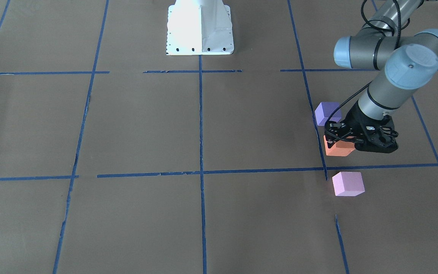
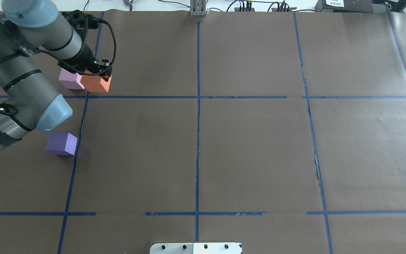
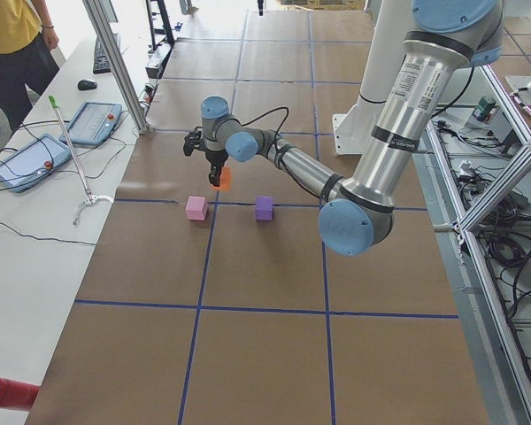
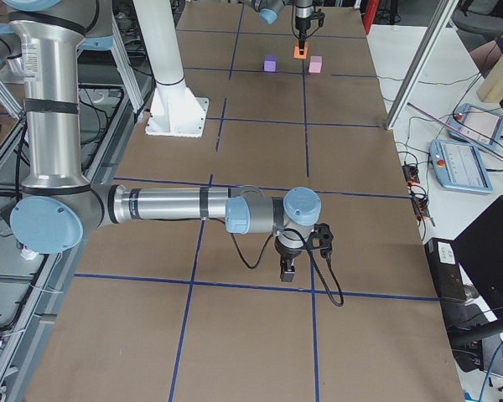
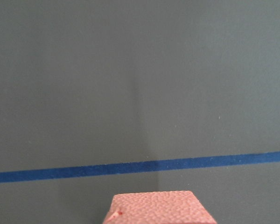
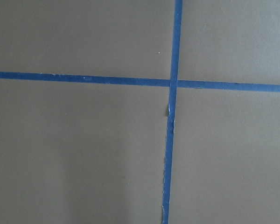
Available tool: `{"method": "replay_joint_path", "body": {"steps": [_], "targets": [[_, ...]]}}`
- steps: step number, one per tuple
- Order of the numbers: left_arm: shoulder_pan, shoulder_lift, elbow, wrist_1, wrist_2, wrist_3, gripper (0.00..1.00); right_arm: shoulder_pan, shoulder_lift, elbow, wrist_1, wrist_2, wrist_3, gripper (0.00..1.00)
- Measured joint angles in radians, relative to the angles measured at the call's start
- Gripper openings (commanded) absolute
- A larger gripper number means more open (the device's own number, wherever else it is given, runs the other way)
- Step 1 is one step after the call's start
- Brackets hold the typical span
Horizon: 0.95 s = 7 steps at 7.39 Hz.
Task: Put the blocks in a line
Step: 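Carry the orange cube with the left gripper toward the pink cube, then lower the orange cube between the pink and purple cubes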
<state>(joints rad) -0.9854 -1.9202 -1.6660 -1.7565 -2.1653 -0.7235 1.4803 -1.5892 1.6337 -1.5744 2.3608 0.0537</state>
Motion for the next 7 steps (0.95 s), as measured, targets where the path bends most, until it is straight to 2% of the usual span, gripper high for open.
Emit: {"method": "replay_joint_path", "body": {"steps": [3, 7], "targets": [[-0.016, 0.038, 0.089, -0.088, -0.06, -0.016, 0.2, 0.0, 0.0, 0.0, 0.0, 0.0, 0.0, 1.0], [0.011, 0.031, 0.172, -0.198, -0.052, -0.095, 0.21, 0.0, 0.0, 0.0, -0.001, 0.0, 0.0, 1.0]]}}
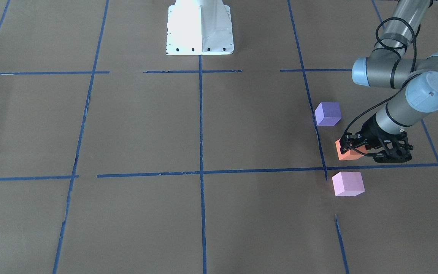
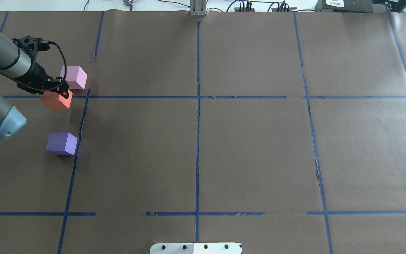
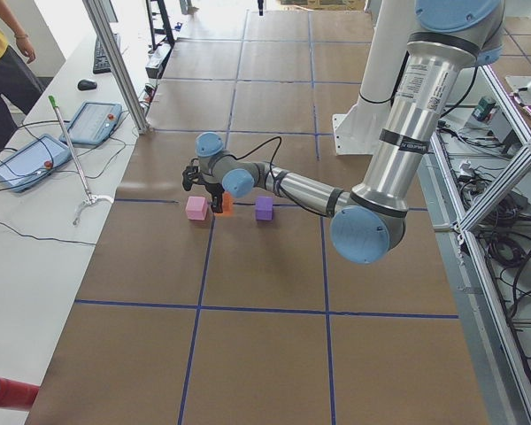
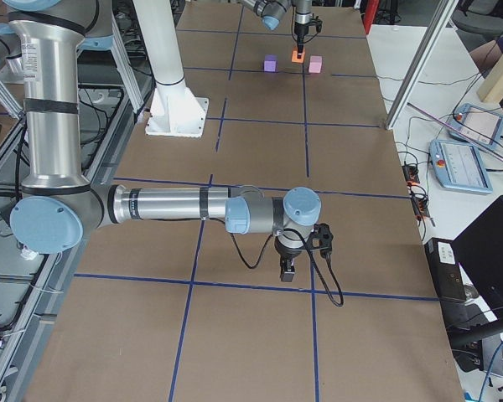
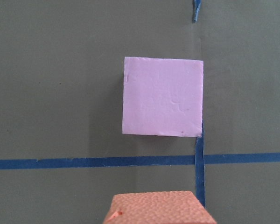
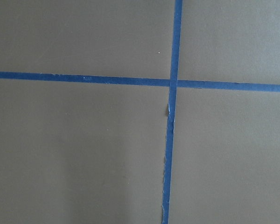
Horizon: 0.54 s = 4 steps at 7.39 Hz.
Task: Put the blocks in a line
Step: 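Lower the orange cube between the pink and purple cubes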
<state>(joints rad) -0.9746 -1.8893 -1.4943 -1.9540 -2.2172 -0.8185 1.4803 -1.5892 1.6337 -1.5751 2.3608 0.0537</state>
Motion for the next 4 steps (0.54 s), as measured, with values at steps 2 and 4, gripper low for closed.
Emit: {"method": "replay_joint_path", "body": {"steps": [2, 4], "targets": [[0.042, -0.001, 0.008, -0.037, 0.021, -0.036, 0.24, 0.0, 0.0, 0.0, 0.0, 0.0, 0.0, 1.0], [0.069, 0.0, 0.016, -0.062, 0.059, -0.047, 0.25, 0.0, 0.0, 0.0, 0.001, 0.0, 0.0, 1.0]]}}
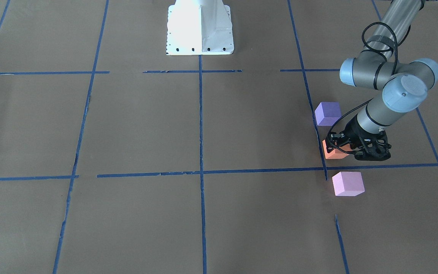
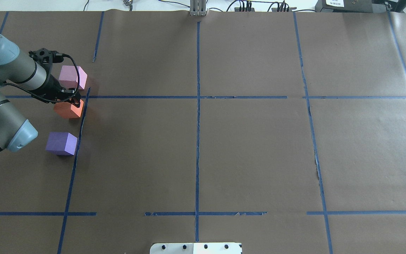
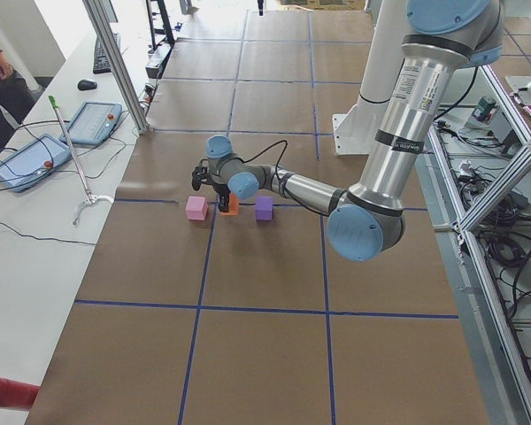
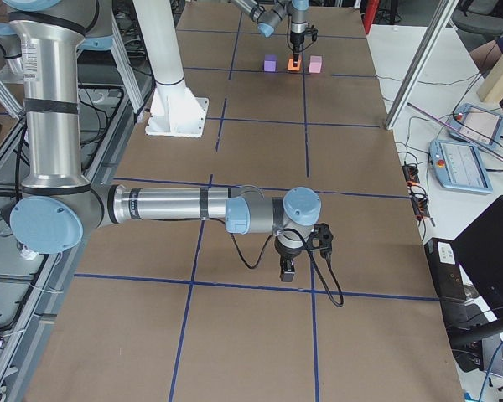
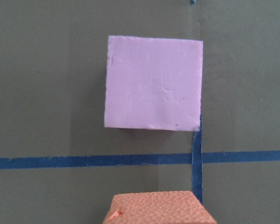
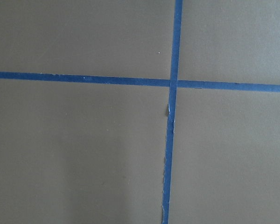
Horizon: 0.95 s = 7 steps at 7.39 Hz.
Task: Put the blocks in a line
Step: 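Lower the orange cube between the pink and purple cubes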
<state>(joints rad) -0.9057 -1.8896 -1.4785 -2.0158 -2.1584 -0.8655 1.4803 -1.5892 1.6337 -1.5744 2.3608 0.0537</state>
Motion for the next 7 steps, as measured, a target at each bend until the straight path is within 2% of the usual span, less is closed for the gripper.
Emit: {"method": "replay_joint_path", "body": {"steps": [5, 6, 7], "targets": [[0.004, 0.014, -0.004, -0.006, 0.014, -0.009, 0.32, 0.0, 0.0, 0.0, 0.0, 0.0, 0.0, 1.0], [0.004, 0.014, -0.002, -0.006, 0.014, -0.01, 0.42, 0.0, 0.0, 0.0, 0.0, 0.0, 0.0, 1.0], [0.005, 0.014, 0.0, -0.006, 0.014, -0.01, 0.76, 0.0, 0.0, 0.0, 0.0, 0.0, 0.0, 1.0]]}}
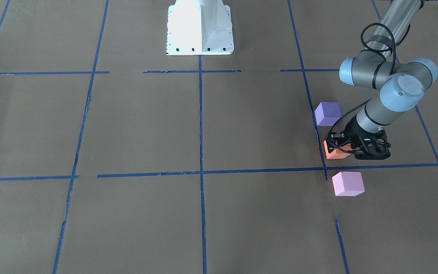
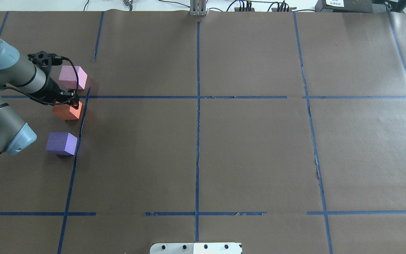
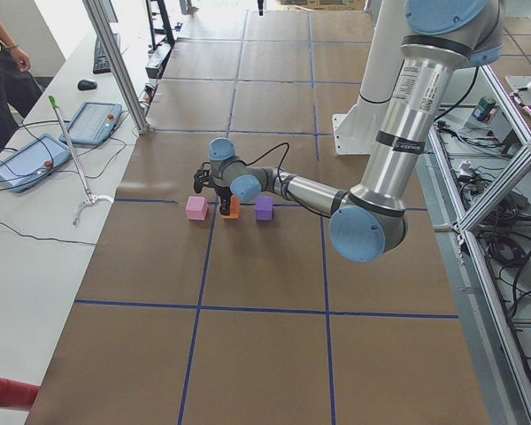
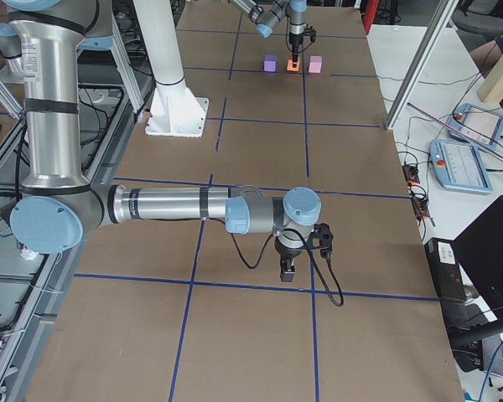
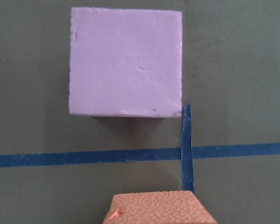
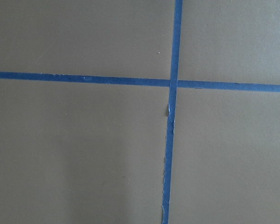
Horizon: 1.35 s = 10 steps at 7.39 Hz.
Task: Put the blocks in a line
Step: 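Lower the orange cube between the pink and purple cubes, then open the left gripper and lift it away from the cubes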
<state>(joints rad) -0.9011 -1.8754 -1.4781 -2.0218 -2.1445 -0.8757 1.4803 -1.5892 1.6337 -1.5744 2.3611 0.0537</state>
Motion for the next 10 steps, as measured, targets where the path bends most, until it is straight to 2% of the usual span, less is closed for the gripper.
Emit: {"method": "replay_joint_path", "body": {"steps": [2, 3, 6, 10], "targets": [[0.001, 0.0, 0.003, 0.0, 0.0, 0.001, 0.96, 0.0, 0.0, 0.0, 0.0, 0.0, 0.0, 1.0], [0.002, 0.0, 0.006, 0.0, 0.0, 0.001, 0.99, 0.0, 0.0, 0.0, -0.001, 0.0, 0.0, 1.0], [-0.001, 0.001, 0.0, -0.001, 0.001, 0.013, 1.0, 0.0, 0.0, 0.0, 0.0, 0.0, 0.0, 1.0], [-0.063, 0.09, -0.177, 0.018, 0.001, 0.012, 1.0, 0.0, 0.0, 0.0, 0.0, 0.0, 0.0, 1.0]]}}
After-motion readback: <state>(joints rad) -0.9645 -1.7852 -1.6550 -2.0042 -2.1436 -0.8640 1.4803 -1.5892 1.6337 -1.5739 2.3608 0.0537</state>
